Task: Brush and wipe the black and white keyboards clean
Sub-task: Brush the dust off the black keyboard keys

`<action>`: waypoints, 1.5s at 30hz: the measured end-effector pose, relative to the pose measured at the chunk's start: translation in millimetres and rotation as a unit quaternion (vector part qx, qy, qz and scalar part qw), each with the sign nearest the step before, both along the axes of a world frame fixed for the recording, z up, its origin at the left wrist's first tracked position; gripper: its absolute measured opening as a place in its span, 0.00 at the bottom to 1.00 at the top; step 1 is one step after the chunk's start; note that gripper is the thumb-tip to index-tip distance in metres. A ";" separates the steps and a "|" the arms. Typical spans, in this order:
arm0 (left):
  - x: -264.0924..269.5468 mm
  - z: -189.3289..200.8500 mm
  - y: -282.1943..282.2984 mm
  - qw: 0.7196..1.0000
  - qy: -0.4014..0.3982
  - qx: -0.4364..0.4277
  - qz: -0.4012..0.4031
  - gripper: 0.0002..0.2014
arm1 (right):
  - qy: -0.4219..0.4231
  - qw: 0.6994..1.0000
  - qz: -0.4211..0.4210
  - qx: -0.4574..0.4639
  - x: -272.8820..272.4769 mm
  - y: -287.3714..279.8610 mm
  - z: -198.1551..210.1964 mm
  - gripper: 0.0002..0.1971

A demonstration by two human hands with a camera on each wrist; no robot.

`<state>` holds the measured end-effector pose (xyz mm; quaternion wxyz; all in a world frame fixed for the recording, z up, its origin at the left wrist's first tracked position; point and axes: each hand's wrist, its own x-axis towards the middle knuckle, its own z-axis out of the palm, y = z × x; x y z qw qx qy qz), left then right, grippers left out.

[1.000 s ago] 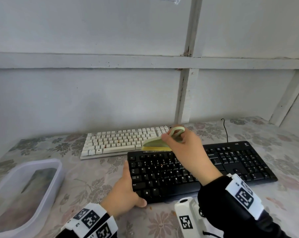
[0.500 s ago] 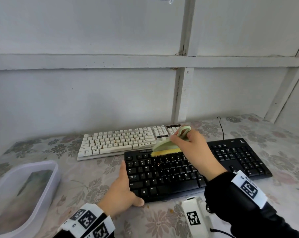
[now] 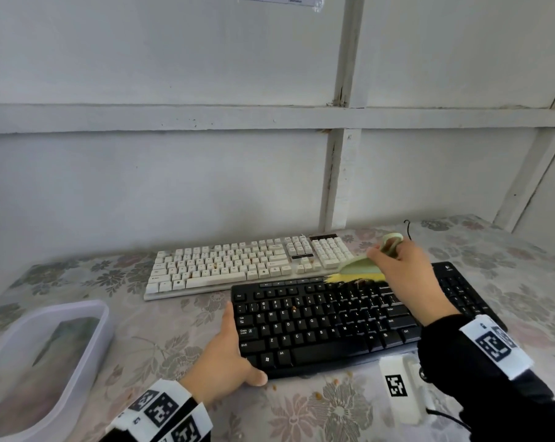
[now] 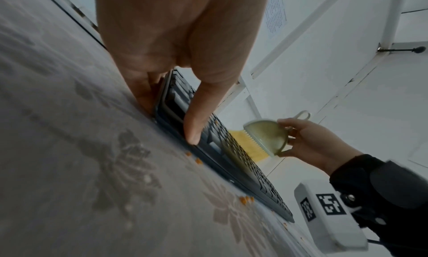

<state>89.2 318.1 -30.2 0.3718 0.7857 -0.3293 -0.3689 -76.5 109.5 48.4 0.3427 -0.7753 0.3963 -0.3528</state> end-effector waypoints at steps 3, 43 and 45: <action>-2.7 2.4 0.7 1.000 0.004 0.004 0.000 0.64 | 0.068 0.989 -0.055 -0.116 4.4 1.1 6.1 0.15; -6.1 4.8 1.9 0.999 -0.002 -0.051 0.004 0.58 | -0.007 0.992 0.094 -0.088 41.6 72.9 -12.9 0.05; -5.8 4.5 1.6 0.999 -0.004 -0.052 0.003 0.57 | -0.015 0.993 0.069 -0.099 36.2 62.7 -6.9 0.05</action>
